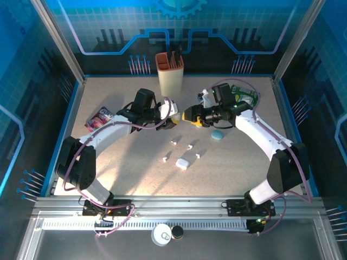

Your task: Insert the wireless bluetooth earbuds into the charging case

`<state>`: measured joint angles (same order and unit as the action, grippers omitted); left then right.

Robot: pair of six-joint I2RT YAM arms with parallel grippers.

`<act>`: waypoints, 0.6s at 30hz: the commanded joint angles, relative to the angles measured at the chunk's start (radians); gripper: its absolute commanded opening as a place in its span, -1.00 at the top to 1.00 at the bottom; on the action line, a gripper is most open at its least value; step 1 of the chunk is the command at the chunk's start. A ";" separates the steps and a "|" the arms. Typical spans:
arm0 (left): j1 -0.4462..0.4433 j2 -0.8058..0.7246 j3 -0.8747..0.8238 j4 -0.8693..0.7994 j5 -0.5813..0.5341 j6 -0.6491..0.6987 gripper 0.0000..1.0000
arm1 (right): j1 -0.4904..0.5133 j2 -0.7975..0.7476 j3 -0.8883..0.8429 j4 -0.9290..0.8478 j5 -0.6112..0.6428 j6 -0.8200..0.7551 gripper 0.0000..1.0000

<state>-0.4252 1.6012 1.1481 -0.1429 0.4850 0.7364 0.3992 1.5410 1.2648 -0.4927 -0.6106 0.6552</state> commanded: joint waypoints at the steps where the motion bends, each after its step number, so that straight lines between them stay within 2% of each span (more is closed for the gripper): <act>1: -0.013 -0.033 0.010 0.034 0.060 0.003 0.14 | 0.018 0.023 0.033 0.030 -0.007 0.036 -0.22; 9: -0.028 -0.046 0.021 0.015 0.080 0.030 0.13 | 0.039 0.072 0.075 0.056 -0.014 0.061 -0.19; 15: -0.031 -0.050 0.004 0.052 0.079 0.005 0.13 | 0.042 0.126 0.088 0.074 -0.043 0.073 0.19; 18: -0.032 -0.054 -0.001 0.065 0.085 -0.008 0.12 | 0.046 0.137 0.091 0.072 -0.048 0.072 0.23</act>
<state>-0.4492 1.5826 1.1481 -0.1249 0.5209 0.7341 0.4316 1.6543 1.3312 -0.4213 -0.6415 0.7227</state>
